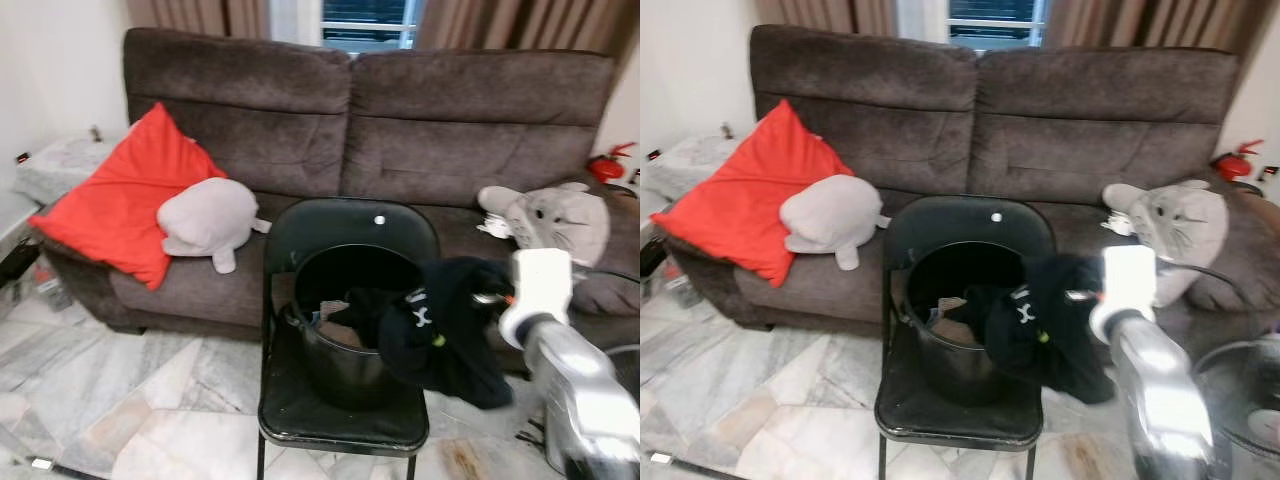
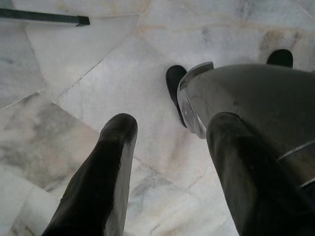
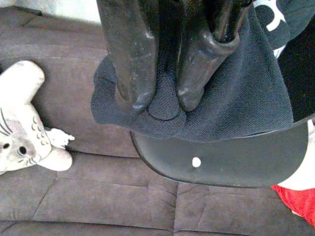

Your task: Hang hanger

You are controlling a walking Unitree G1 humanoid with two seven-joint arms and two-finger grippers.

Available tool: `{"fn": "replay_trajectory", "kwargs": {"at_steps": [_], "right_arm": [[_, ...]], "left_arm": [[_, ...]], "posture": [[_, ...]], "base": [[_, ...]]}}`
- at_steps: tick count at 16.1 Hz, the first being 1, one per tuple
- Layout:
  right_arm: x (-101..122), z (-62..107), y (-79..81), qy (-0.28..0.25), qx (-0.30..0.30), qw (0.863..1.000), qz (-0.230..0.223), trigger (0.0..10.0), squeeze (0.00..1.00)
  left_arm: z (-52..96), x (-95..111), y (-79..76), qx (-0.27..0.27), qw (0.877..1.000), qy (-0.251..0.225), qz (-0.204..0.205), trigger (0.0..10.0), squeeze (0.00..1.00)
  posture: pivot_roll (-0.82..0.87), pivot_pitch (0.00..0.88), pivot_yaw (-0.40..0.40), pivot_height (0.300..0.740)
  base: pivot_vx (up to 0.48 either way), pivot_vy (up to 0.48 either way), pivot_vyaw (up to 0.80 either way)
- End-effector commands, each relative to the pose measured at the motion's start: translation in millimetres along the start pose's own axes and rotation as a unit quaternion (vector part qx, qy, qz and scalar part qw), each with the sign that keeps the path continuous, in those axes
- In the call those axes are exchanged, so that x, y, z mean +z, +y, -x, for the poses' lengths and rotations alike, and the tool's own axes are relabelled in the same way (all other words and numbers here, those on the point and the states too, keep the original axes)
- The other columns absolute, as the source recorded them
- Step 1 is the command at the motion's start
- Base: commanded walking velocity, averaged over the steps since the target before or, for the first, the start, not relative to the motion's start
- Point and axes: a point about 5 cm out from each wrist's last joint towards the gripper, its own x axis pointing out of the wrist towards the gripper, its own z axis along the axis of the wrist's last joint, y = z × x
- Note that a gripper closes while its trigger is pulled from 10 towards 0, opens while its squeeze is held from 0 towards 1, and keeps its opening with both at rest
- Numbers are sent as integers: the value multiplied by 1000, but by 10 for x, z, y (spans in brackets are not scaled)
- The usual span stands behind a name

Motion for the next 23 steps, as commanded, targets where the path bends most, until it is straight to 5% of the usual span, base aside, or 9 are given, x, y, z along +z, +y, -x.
{"fn": "replay_trajectory", "kwargs": {"at_steps": [1,6,10,14,20,23], "right_arm": [[72,-58,24,-15,6,1000,15,0,0],[326,-443,359,-62,84,994,35,0,0],[174,-622,592,-5,120,990,69,0,0],[-124,-626,784,44,157,980,115,0,0],[-131,-652,840,38,153,976,151,0,0],[-50,-673,826,7,114,992,55,0,0]], "left_arm": [[9,-60,18,3,1000,11,7,10000,0],[15,-79,41,11,1000,11,15,10000,0],[20,-96,58,14,1000,13,17,10000,0],[21,-106,58,16,1000,14,17,10000,0],[26,-118,75,24,999,15,19,10000,0],[31,-136,87,28,999,15,26,10000,0]], "posture": [[-21,0,-16,740],[13,0,-26,740],[36,0,-33,740],[58,0,-37,740],[87,0,-45,740],[94,0,-40,740]], "base": [[0,0,0],[0,0,0],[0,0,0],[0,0,0],[0,0,0],[0,0,0]]}}
